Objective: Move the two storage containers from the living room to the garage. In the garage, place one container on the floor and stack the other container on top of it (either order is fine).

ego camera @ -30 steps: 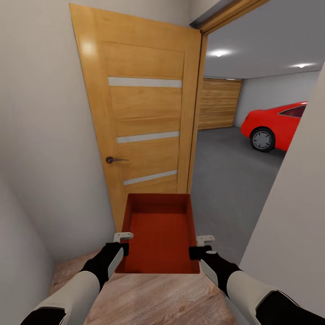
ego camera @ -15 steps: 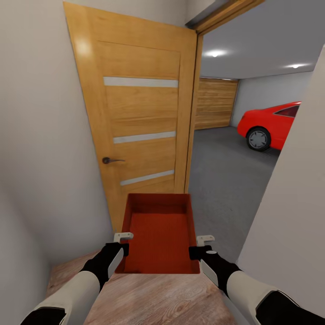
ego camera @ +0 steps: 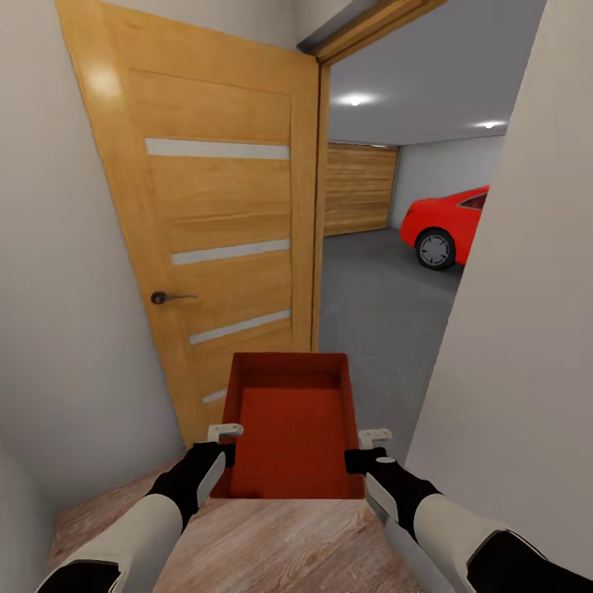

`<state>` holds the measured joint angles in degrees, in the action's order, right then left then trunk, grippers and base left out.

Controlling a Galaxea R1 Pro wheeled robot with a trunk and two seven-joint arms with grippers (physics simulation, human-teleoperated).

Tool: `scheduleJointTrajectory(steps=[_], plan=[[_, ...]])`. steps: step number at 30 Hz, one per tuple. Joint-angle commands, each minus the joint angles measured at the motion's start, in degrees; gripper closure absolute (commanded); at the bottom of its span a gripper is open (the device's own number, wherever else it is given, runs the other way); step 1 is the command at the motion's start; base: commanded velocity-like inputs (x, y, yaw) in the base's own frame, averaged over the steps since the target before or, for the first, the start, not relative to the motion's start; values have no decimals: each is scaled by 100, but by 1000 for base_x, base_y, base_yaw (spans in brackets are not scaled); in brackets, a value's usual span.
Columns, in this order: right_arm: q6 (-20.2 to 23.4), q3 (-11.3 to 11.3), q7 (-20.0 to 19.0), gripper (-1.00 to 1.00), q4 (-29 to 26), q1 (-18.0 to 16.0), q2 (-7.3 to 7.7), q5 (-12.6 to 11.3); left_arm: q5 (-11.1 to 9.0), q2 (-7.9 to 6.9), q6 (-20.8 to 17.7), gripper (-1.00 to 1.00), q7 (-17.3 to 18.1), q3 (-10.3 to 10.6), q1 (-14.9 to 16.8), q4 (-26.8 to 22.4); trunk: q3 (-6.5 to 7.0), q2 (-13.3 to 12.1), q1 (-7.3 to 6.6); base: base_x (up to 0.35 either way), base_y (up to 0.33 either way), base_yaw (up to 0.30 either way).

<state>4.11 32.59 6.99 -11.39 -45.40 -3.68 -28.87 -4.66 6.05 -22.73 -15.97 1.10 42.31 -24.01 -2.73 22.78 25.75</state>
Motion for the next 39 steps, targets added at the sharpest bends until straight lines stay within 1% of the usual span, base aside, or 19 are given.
scheduleJointTrajectory(steps=[1, 17, 25, 39], plan=[[37, 45, 30, 100, 233, -3, 130, -167, -88, -77, -12, 100, -37, 22, 5, -244, -14, 14, 4, 0, 0, -242], [37, 45, 30, 100, 233, -3, 130, -164, -88, -77, -12, 100, -37, 22, 5, -244, -14, 14, 4, 0, 0, -226], [37, 45, 30, 100, 233, -3, 130, -166, -88, -77, -21, 100, -30, 22, 5, -236, -14, 14, 4, 30, 26, -24], [35, 45, 30, 100, 233, -3, 130, -169, -84, -77, -21, 100, -33, 22, 5, -235, -14, 14, 4, 181, 199, 0]])
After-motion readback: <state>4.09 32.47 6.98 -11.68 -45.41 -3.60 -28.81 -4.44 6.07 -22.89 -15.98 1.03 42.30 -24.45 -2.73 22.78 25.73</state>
